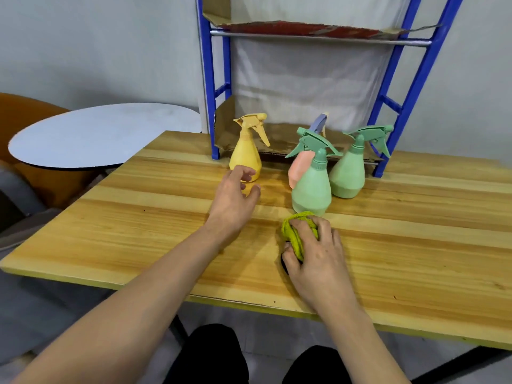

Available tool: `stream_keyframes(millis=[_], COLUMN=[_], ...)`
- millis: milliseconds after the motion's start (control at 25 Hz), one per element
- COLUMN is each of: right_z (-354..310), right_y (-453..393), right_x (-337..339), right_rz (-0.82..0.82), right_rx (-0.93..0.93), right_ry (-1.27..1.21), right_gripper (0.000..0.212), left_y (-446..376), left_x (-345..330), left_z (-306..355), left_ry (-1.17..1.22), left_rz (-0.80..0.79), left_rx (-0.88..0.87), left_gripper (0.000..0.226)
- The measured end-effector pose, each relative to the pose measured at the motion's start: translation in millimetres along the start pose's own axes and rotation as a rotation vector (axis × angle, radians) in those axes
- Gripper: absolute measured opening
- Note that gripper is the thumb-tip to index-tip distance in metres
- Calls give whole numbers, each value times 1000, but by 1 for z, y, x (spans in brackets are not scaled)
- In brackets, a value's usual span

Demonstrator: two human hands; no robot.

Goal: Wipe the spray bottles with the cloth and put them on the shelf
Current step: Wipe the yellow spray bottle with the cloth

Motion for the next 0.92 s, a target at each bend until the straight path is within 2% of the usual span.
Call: stream_keyframes(millis=[160, 320, 440, 680, 920], right_z=[-12, -11, -10, -12, -14], right_y=[-4, -6, -6, -7, -6], right_x=[-12, -15, -14, -14, -10], right_rz=[-14, -10, -14, -37, -82], right_rx=[53, 48, 33, 15, -28], right_ry=[-21, -20, -12, 17, -50], right_gripper=[49, 50, 49, 52, 54], left_y=[-35, -77, -100, -104, -53], left_x=[18, 13, 3, 4, 34], left_z=[-9, -11, -17, -33, -30], left_ry=[-13, -18, 7, -76, 15], left_rz=[117, 7, -61, -136, -193], left_rx=[15, 67, 131, 142, 107], left_gripper=[39, 68, 80, 69, 66])
Point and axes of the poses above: each hand's wrist, its own y-axis away from the middle knuckle, its own x-axis out of the back of the hand, z = x × y, the point moved 3 cm from there along -y, towards the middle knuckle, and after that the axes turned 5 degrees about -y, right-handed, at the moved point
